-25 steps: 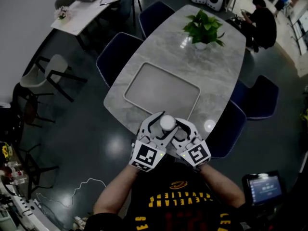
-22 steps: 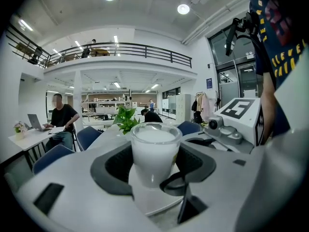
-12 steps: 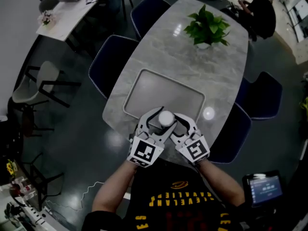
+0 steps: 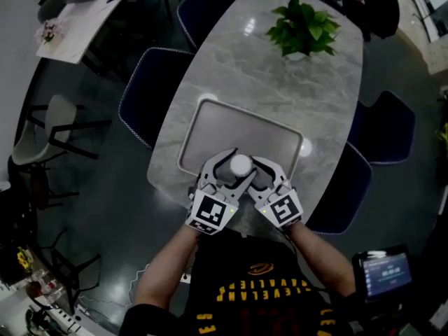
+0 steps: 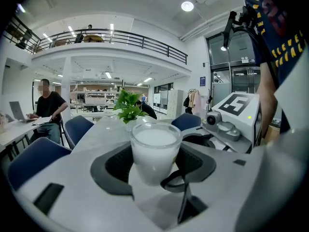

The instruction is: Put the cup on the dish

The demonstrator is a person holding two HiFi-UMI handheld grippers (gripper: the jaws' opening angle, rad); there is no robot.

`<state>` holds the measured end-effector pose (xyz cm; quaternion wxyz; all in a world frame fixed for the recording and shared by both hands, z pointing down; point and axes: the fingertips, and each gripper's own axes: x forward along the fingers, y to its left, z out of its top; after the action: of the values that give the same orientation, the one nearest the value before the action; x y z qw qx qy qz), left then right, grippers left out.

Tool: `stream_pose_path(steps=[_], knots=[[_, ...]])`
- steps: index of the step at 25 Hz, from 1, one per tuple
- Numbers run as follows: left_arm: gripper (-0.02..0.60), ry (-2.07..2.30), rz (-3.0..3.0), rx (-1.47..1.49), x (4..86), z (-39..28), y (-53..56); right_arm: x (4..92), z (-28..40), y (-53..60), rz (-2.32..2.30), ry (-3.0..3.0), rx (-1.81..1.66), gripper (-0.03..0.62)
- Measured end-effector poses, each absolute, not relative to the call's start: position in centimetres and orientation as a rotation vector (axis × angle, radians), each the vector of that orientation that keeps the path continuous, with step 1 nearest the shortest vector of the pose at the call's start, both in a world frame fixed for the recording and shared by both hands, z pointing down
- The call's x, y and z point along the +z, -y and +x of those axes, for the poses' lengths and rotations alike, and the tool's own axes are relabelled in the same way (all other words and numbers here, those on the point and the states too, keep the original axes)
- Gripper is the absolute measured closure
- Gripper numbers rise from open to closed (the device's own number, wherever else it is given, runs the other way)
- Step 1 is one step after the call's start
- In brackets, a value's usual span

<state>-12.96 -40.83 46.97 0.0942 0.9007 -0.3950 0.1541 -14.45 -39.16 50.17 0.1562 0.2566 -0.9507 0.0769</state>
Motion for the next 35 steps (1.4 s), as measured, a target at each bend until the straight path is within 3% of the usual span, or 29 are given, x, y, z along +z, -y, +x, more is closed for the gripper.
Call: stream_pose_path(steps=[18,35], knots=[[0.318,0.948,2.642,0.703,57.7,-12.3,43.2,60.0,-14.3,41.8,0.736,2.519,0.243,0.385],[0.318,0.893,2.649,0.69,59.8,-12.9,43.3,61.9,-14.9,42.1,0.697,2.361,0.193,0.385]])
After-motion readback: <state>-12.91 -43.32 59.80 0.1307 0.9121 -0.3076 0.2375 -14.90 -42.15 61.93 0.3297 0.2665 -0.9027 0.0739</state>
